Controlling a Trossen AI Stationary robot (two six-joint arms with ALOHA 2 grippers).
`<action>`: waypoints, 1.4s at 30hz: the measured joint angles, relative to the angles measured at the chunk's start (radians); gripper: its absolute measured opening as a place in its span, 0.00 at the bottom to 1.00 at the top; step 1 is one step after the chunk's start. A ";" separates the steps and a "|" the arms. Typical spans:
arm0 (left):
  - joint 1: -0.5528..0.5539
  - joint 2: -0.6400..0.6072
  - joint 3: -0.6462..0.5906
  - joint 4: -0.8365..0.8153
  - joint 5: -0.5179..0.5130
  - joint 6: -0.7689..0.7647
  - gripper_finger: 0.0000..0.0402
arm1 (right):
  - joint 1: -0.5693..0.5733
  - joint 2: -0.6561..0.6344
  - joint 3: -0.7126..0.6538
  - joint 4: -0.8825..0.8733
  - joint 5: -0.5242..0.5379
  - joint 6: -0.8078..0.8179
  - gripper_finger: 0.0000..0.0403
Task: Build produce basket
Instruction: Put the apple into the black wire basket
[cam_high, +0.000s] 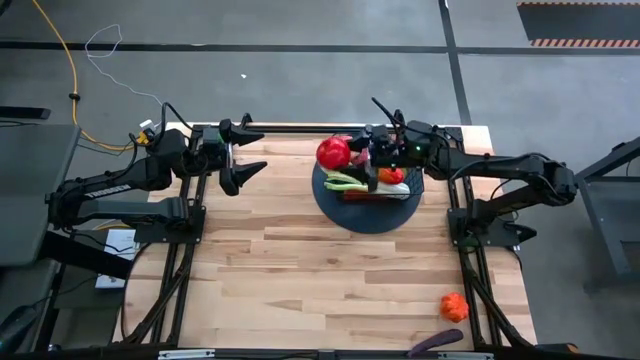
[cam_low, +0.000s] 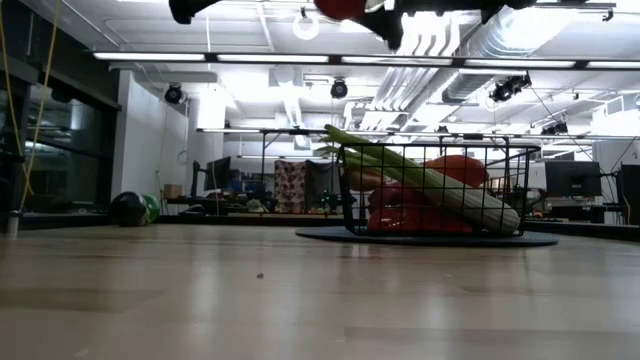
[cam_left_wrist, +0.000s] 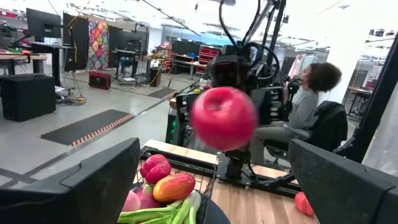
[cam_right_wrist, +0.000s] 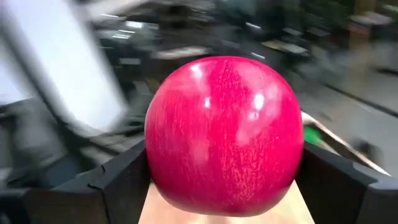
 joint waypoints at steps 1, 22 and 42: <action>0.000 0.000 0.000 0.000 -0.001 0.000 0.99 | -0.010 0.000 0.017 -0.054 0.046 0.013 0.81; 0.000 0.002 0.000 -0.008 -0.015 -0.017 0.99 | -0.246 0.152 0.149 -0.859 0.443 0.236 0.81; 0.000 0.002 0.000 -0.008 -0.019 -0.016 0.99 | -0.252 0.166 0.147 -0.878 0.476 0.379 0.81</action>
